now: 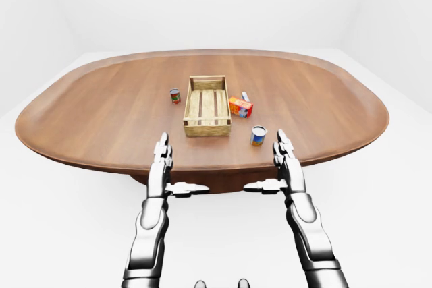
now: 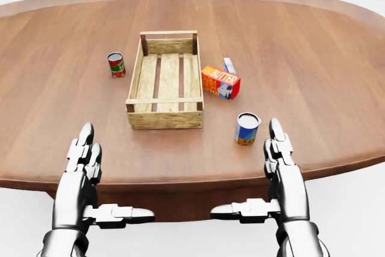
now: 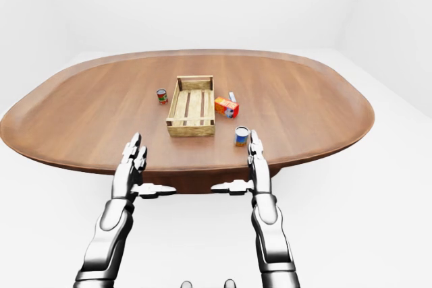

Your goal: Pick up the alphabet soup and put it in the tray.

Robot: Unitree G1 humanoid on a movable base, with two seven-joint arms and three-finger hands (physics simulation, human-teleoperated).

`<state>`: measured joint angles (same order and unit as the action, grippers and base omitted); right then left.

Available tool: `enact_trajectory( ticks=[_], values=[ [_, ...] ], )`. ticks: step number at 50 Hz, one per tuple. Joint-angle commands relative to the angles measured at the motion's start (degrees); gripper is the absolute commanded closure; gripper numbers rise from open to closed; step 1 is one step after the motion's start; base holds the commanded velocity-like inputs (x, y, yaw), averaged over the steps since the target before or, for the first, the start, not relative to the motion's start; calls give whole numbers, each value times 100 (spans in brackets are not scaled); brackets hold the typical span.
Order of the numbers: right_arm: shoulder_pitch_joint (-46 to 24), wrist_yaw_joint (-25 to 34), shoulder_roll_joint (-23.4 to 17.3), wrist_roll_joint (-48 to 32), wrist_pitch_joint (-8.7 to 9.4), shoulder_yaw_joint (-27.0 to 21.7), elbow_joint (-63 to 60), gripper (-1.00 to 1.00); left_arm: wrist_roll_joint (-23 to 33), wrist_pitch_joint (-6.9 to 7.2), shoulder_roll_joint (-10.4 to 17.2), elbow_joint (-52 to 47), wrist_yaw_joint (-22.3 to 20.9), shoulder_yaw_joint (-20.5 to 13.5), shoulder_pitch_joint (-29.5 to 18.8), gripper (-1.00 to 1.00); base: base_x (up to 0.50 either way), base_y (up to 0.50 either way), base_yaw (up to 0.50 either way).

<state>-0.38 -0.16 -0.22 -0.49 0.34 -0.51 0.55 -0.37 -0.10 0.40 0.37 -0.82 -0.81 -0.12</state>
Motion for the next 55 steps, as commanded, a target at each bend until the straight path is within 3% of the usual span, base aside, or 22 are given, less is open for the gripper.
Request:
enact_trajectory(
  ticks=[1, 9, 25, 26, 27, 33, 35, 37, 38, 41, 46, 55],
  values=[
    [-69, -59, -34, -126, 61, -40, 100, -100, -48, -8, 63, 52, -117, -123, -17, -100, 0, 0, 0],
    [-61, -41, -41, -60, 59, -70, 52, -100, -3, -49, 59, 74, -82, -115, -16, -100, 0, 0, 0],
    [16, -33, -28, -78, 37, -38, -43, -100, -30, 19, 47, -16, -88, -102, 27, -100, 0, 0, 0],
    [17, -34, -29, -78, 36, -41, -44, -100, 40, -93, 24, -11, 104, -155, 4, -100, 0, 0, 0],
    [19, -31, -30, -74, 37, -42, -44, -100, 13, -17, 60, 16, 57, -161, -30, -100, 0, 0, 0],
    [17, -35, -27, -94, 13, -32, -8, -100, -78, -330, 119, 21, -278, -139, 82, -100, 0, 0, 0],
    [13, -41, -28, -93, 12, -39, -5, -100, -62, -276, 85, 52, -180, -176, 64, -100, 0, 0, 0],
    [20, -41, -26, -100, 6, -31, -6, -100, -34, -434, 88, 148, -227, -148, 76, -100, 0, 0, 0],
    [21, -42, -25, -101, 5, -30, -6, -100, -33, -441, 87, 150, -228, -148, 77, -100, 0, 0, 0],
    [12, -35, -27, -89, 7, -36, 1, -100, -92, -325, 98, 141, -250, -185, 45, -100, 0, 0, 0],
    [-9, -45, -28, -97, -18, -38, 56, -100, -56, -386, 96, 188, -253, -167, 34, -100, 0, 0, 0],
    [4, -15, -34, -85, 64, -38, -6, -100, -66, -367, 101, 190, -282, -175, 15, -100, 0, 0, 0]
  ],
)
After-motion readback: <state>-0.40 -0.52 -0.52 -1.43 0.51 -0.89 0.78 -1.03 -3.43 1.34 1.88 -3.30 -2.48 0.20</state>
